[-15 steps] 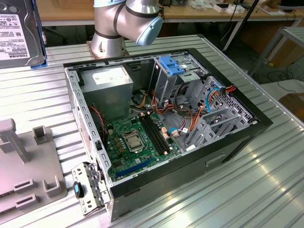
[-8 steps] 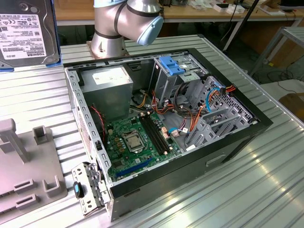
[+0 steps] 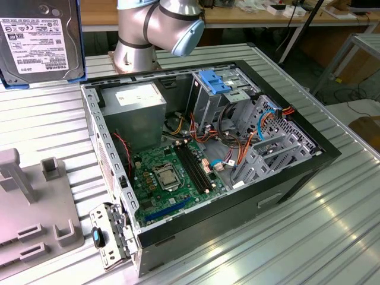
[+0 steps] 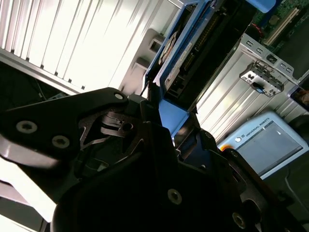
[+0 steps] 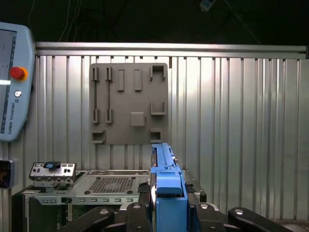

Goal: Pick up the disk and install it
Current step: 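Pick up the disk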

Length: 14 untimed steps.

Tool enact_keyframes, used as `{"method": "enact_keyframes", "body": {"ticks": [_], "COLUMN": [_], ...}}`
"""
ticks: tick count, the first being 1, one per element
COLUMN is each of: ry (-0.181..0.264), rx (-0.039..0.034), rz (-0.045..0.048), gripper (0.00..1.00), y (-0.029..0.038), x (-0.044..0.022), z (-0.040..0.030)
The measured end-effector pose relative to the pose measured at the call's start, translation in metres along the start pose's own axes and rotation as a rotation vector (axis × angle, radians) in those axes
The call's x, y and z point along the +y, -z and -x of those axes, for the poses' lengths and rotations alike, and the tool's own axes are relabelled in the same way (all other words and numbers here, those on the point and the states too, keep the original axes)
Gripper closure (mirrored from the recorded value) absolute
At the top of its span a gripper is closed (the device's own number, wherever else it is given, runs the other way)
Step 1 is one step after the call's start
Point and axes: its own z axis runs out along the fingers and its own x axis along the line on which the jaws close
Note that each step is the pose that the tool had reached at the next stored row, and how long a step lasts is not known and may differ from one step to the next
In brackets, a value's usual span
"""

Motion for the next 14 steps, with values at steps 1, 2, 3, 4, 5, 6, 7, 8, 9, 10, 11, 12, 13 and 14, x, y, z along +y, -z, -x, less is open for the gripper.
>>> {"method": "enact_keyframes", "body": {"ticks": [1,2,3,4,5,6,7,8,9,10,11,12,13,14], "ry": [0.000,0.000,0.000,0.000,0.000,0.000,0.000,0.000,0.000,0.000,0.000,0.000,0.000,0.000], "rx": [-0.0001,0.0000,0.0000,0.0000,0.0000,0.0000,0.0000,0.0000,0.0002,0.0004,0.0010,0.0016,0.0023,0.0036], "rz": [-0.0001,0.0000,0.0000,0.0000,0.0000,0.0000,-0.0001,0.0000,0.0000,0.0000,0.0001,0.0000,0.0000,0.0000], "gripper": [0.63,0.63,0.63,0.63,0.63,0.63,0.63,0.63,0.63,0.63,0.63,0.63,0.63,0.63], "y": [-0.0003,-0.0004,-0.0007,-0.0008,-0.0009,-0.0010,-0.0011,-0.0013,-0.0015,-0.0017,-0.0020,-0.0023,-0.0026,-0.0032], "x": [-0.0020,-0.0038,-0.0058,-0.0068,-0.0077,-0.0088,-0.0095,-0.0110,-0.0123,-0.0136,-0.0157,-0.0170,-0.0183,-0.0211], "z": [0.0000,0.0000,-0.0001,-0.0001,-0.0001,-0.0001,-0.0001,-0.0002,-0.0002,-0.0002,-0.0002,-0.0002,-0.0002,-0.0002]}}
